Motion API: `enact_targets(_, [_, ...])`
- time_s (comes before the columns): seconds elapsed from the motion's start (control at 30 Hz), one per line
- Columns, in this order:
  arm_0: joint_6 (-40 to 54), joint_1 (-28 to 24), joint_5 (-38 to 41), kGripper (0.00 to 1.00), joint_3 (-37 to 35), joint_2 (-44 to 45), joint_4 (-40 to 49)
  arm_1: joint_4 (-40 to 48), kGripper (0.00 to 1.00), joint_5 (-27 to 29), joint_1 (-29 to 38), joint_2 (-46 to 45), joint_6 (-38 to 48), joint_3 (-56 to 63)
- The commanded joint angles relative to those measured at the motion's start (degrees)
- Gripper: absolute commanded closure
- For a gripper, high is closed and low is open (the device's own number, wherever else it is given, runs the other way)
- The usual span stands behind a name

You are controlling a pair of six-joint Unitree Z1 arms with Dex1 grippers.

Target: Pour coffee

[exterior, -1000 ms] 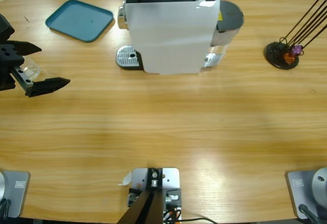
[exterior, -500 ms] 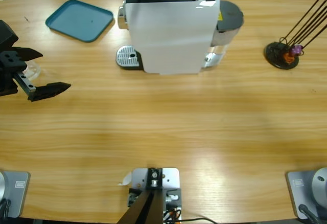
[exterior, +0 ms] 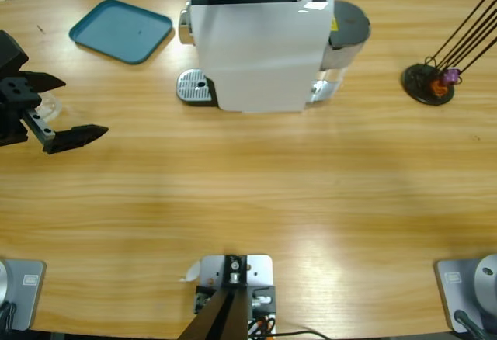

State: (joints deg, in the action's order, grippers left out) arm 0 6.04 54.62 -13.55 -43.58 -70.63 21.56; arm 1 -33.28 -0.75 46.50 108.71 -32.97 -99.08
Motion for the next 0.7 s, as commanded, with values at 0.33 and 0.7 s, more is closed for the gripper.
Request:
enact_targets(0.33, [-0.85,0.58,-0.25,0.0,2.36,-1.44,-0.97,2.5,0.014,0.66,-0.18,-0.68,2.28,4.82])
enact_targets(0.7, [-1.29,0.58,-0.3,0.0,1.92,-1.33,-1.71,4.87,0.034,-1.83,2.33,-8.34,7.48,5.74])
